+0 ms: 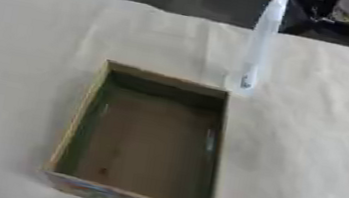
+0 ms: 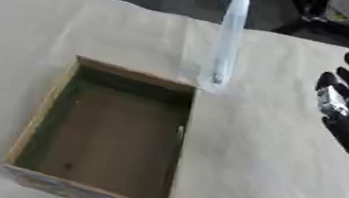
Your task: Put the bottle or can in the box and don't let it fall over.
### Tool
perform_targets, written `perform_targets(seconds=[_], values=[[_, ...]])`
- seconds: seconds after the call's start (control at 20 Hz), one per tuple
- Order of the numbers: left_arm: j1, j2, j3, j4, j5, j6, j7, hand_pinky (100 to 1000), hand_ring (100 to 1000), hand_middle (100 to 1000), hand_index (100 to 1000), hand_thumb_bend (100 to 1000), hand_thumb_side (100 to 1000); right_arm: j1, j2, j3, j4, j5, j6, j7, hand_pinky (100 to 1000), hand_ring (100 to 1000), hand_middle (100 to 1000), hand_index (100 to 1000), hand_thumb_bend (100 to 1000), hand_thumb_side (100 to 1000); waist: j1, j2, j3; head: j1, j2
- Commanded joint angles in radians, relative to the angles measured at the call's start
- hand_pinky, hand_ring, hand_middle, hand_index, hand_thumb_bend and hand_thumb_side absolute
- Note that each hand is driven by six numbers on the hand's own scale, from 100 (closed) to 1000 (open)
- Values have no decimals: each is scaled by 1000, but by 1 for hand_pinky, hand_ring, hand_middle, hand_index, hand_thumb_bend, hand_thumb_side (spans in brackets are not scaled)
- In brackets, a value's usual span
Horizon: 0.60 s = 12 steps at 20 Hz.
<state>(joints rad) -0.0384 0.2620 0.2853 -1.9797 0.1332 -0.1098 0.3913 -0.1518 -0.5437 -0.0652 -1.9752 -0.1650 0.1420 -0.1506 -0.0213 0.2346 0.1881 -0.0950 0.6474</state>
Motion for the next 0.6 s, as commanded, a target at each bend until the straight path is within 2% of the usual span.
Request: perform_targets(seconds=[0.05, 0.25, 0.6], values=[[-6, 24, -4, -20, 2, -1, -8, 1000, 785, 831, 744, 641, 455, -29, -64, 5, -25, -28, 29, -7, 1000, 1000, 1000, 1000, 100, 470, 1, -19, 5, -3, -2], [-6, 28, -5, -20, 3, -2, -10, 1000, 785, 831, 745, 641, 454, -49, -113, 16, -25, -57, 58, -15, 1000, 1000, 1000, 1000, 100, 470, 1, -23, 10, -7, 2], [-11, 35, -11, -20, 5, 0, -14, 1000, 785, 830, 745, 641, 454, 20, -184, 22, -25, -51, 38, -20, 1000, 1000, 1000, 1000, 100, 470, -4, -26, 23, -15, 1]])
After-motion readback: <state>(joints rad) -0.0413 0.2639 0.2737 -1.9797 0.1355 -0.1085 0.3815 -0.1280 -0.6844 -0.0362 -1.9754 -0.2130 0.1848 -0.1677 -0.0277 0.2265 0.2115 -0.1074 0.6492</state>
